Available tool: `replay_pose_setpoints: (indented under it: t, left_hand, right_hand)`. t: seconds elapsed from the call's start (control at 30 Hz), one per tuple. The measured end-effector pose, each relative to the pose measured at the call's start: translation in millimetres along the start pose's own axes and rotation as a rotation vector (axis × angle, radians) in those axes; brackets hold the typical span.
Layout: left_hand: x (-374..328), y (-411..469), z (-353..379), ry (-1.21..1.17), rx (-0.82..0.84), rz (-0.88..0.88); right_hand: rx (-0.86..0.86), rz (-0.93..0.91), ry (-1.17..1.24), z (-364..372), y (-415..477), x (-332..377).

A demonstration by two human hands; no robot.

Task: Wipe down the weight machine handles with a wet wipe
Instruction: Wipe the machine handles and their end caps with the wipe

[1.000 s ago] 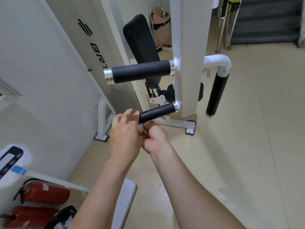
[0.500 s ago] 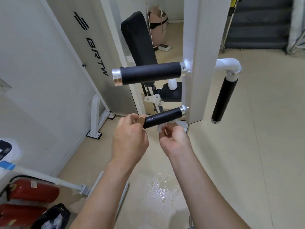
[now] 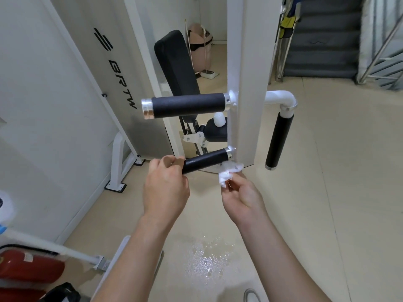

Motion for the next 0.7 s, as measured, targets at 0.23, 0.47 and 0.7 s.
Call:
replay_pose_setpoints:
  t: [0.23,0.47,0.7]
  left_hand:
    - [-18,-12,-19,-0.625,0.036,-0.072]
    - [-82,-34,-32,-0.930,0.183,0.090]
    - [-134,-22,-15,-1.185,0.304,-0.057]
  right_hand:
    - [0.226,-0.087,-0.129,26,-26,28]
    - [0.320,-0.141,-0.463,33,-38,62]
    - [0.435,-0.215,-0.789,38,-28,133]
Point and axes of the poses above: each hand's wrist, its own y-axis towards the middle knuckle, its own z-axis out of the palm, x = y × z, the point moved 6 cm from there along y, towards the middle knuckle, and after that the axes turned 8 degrees about -z, right-handed, at the moved point
